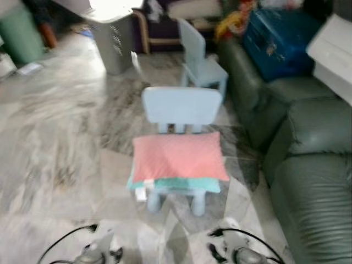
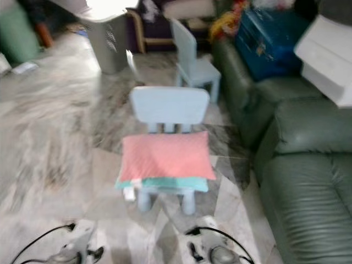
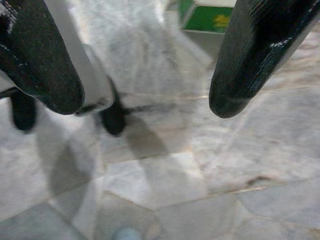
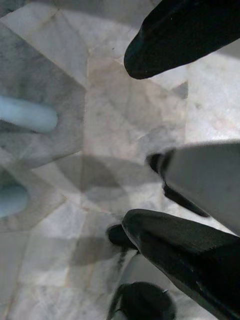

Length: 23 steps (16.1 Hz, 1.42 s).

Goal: Move the pillow to the sofa

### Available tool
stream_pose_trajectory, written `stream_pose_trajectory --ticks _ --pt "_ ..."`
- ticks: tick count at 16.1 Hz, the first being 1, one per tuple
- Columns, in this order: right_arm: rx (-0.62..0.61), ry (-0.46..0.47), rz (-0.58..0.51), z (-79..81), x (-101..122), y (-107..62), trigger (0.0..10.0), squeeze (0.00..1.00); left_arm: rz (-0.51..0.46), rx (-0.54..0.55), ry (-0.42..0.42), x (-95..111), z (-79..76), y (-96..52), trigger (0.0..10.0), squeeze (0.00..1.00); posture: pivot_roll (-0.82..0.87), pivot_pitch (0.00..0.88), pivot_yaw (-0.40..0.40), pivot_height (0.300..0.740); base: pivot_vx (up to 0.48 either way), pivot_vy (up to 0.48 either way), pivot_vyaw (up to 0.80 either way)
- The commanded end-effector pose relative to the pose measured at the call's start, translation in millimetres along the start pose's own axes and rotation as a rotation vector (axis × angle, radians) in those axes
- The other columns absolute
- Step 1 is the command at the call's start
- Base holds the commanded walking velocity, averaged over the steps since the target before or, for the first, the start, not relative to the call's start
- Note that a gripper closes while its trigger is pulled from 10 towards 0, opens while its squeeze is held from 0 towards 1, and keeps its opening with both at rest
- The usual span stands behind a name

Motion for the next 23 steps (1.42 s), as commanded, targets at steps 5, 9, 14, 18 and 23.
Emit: stream_pose_trajectory --ticks 5,9,14,18,23 --pt "-0.031 0.012 0.021 -13.9 -8.0 -3.5 10.0 0.0 -0.01 -0.012 0.002 4.5 -5.7 1.0 10.0 0.0 -0.08 0.084 0.016 0.74 0.469 0.0 0.0" --pt "-0.03 0.014 0.022 -13.5 -8.6 -3.5 10.0 0.0 -0.007 -0.009 -0.001 3.3 -5.4 0.9 10.0 0.0 -0.08 0.082 0.016 0.74 0.463 0.0 0.0" --pt "-0.082 0.059 -0.059 -34.0 12.6 -6.1 10.0 0.0 -0.055 0.002 0.019 13.8 7.5 -0.3 10.0 0.0 -0.07 0.046 0.016 0.74 0.072 0.0 0.0" --pt "-0.013 0.19 -0.27 -43.0 68.7 -11.0 10.0 0.0 -0.198 0.01 0.009 44.9 31.3 -5.6 10.0 0.0 -0.08 0.006 0.025 0.74 0.0 0.0 0.0" --pt "0.078 0.275 -0.649 -45.2 169.2 -40.9 10.0 0.0 -0.518 0.027 0.019 108.5 47.9 -27.7 10.0 0.0 -0.09 0.0 0.018 0.74 0.0 0.0 0.0"
Point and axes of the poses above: a point about 5 cm out from each wrist's last joint towards the gripper, its own y axis pointing out of the wrist towards the gripper, its own x axis along the axis of the wrist's last joint, z = x × y, the point moved 5 cm from there along y, pointing out of the wrist towards the gripper, and after that the axes turned 9 degrees about y, right-handed, at the moved point
